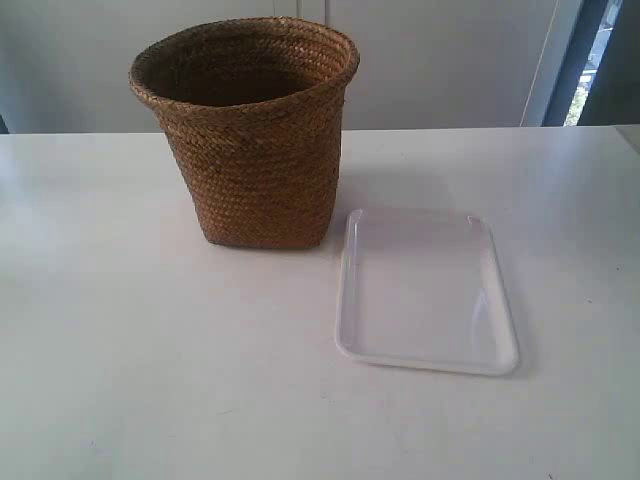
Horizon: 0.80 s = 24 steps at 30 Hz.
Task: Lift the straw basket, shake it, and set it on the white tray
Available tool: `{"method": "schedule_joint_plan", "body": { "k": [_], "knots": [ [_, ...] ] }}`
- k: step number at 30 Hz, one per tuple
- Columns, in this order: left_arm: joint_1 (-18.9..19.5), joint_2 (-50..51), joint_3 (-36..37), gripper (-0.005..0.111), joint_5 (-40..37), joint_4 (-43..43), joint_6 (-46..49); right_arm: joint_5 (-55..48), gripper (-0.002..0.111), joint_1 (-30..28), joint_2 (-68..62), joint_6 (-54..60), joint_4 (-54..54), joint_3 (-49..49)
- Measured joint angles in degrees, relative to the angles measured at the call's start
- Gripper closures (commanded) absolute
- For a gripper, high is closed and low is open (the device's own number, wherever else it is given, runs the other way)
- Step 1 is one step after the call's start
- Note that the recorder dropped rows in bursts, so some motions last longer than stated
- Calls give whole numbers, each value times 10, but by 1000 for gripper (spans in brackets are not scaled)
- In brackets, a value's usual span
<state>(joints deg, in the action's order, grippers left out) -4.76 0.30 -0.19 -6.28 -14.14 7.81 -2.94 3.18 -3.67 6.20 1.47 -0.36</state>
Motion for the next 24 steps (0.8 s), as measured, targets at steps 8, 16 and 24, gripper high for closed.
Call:
{"method": "schedule_joint_plan", "body": {
  "k": [8,16,24],
  "knots": [
    [0,0,0,107,0,0,0,0,108,0,0,0,0,0],
    [0,0,0,107,0,0,0,0,108,0,0,0,0,0],
    [0,0,0,107,47,-21,-56,8,108,0,0,25,-5,0]
  ]
}}
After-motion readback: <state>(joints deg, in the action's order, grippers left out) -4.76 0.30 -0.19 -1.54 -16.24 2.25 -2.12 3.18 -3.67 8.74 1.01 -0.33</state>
